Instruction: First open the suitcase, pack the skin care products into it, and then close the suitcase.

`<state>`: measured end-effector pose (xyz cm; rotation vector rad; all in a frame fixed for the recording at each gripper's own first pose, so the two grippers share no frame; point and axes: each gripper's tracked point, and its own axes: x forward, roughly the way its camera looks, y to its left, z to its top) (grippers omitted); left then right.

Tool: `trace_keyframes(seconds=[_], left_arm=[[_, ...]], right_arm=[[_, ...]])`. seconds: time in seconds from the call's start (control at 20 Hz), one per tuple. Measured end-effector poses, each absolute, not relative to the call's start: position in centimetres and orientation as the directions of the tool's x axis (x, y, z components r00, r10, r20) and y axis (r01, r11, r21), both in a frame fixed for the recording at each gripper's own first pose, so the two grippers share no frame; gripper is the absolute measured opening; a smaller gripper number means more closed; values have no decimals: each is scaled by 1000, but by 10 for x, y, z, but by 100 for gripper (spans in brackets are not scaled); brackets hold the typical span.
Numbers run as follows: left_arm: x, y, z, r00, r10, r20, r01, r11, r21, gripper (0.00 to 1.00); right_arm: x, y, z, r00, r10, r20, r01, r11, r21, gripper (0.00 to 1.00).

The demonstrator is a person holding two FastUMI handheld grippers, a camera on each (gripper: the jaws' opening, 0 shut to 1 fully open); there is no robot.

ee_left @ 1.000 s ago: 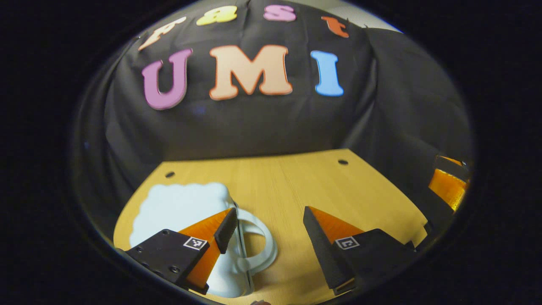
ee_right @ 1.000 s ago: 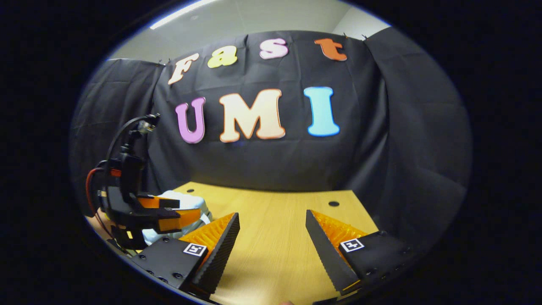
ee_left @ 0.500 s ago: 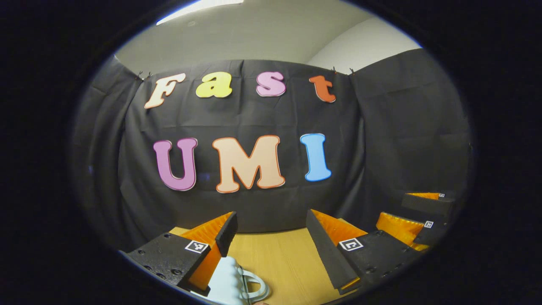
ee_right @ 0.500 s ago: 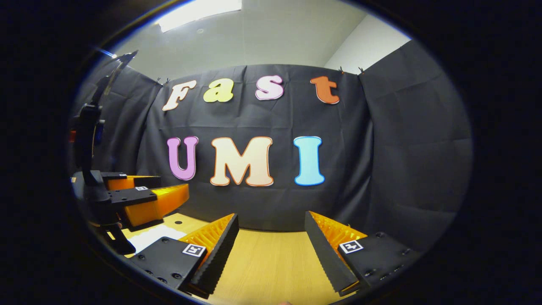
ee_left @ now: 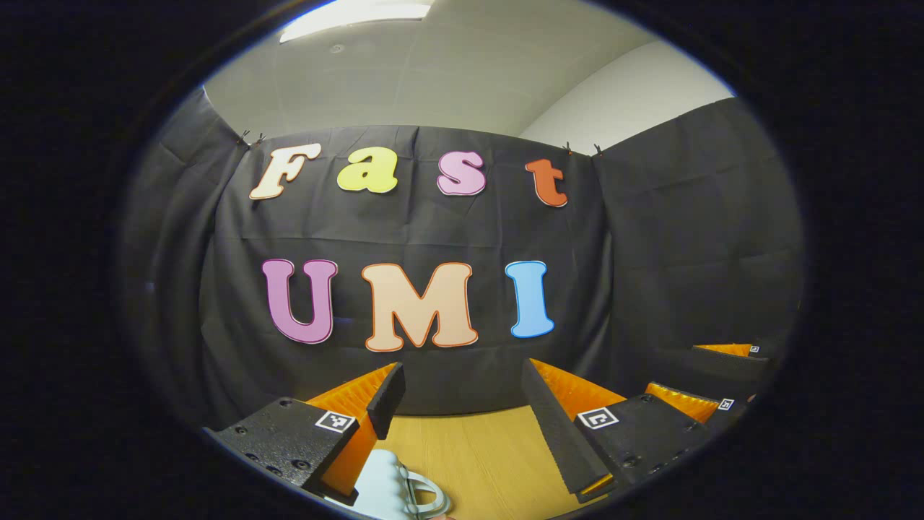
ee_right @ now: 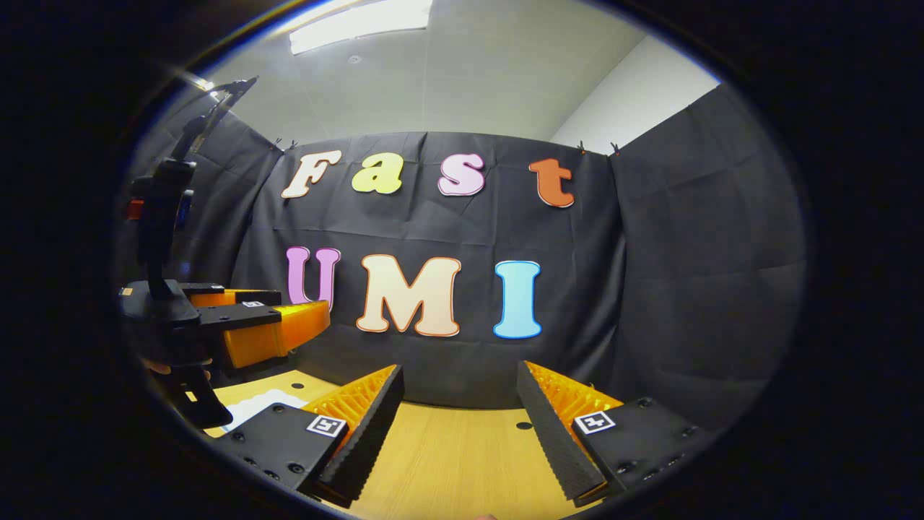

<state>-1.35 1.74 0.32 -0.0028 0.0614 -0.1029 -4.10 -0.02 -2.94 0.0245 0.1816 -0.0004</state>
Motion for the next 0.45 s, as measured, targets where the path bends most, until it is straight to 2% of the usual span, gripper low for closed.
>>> trace_keyframes(seconds=[0.2,0.35,0.45], left_arm=[[-9,18,19,995,-92,-40,91,996,-14,95],[-8,14,25,994,-99,-37,100,995,15,95],[-10,22,23,999,-40,-34,41,999,31,95]], right_arm=[[-41,-19,-26,982,-21,-189,29,999,42,98],[-43,-53,-24,978,-84,-190,88,996,13,99],[-50,-71,-23,978,-100,-181,103,995,7,99]])
